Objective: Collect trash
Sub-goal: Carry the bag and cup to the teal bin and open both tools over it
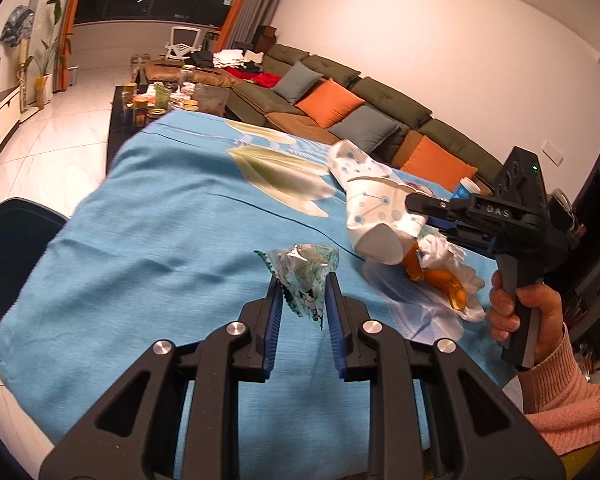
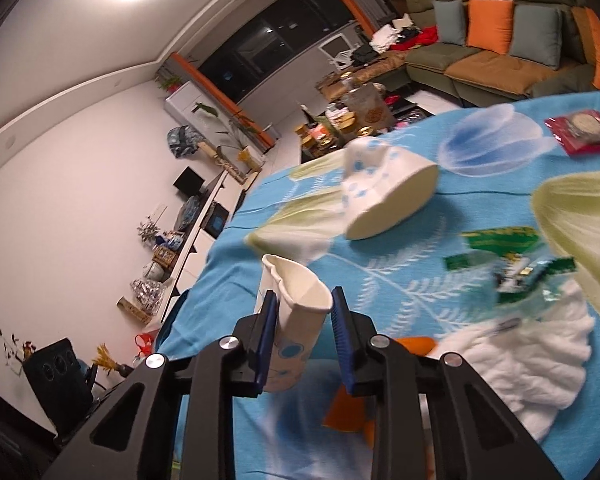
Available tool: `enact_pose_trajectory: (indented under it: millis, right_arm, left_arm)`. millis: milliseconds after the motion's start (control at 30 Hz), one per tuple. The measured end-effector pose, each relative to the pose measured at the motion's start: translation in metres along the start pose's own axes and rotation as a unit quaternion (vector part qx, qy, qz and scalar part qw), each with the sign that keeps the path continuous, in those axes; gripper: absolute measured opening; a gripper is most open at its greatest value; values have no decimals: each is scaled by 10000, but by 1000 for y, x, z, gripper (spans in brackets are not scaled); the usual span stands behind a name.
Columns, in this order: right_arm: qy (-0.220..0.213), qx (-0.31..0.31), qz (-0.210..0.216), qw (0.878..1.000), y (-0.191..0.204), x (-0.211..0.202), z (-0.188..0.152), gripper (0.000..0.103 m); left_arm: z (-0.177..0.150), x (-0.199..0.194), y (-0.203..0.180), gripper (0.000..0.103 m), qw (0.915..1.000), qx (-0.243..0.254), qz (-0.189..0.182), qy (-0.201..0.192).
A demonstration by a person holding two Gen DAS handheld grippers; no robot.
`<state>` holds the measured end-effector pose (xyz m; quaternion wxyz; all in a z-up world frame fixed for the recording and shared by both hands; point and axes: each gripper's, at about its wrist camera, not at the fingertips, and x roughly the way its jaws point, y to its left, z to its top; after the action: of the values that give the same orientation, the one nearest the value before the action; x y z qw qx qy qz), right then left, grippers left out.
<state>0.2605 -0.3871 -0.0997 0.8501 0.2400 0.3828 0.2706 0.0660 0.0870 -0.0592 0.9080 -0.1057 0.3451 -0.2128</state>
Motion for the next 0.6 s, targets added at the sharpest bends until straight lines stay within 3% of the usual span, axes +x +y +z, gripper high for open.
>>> enact_pose_trajectory:
  millis: [600]
  right_arm:
    - [498, -671, 860, 9928, 87, 57, 2, 26]
  left_arm:
    - [-2, -60, 52, 22, 9946, -574, 696, -521]
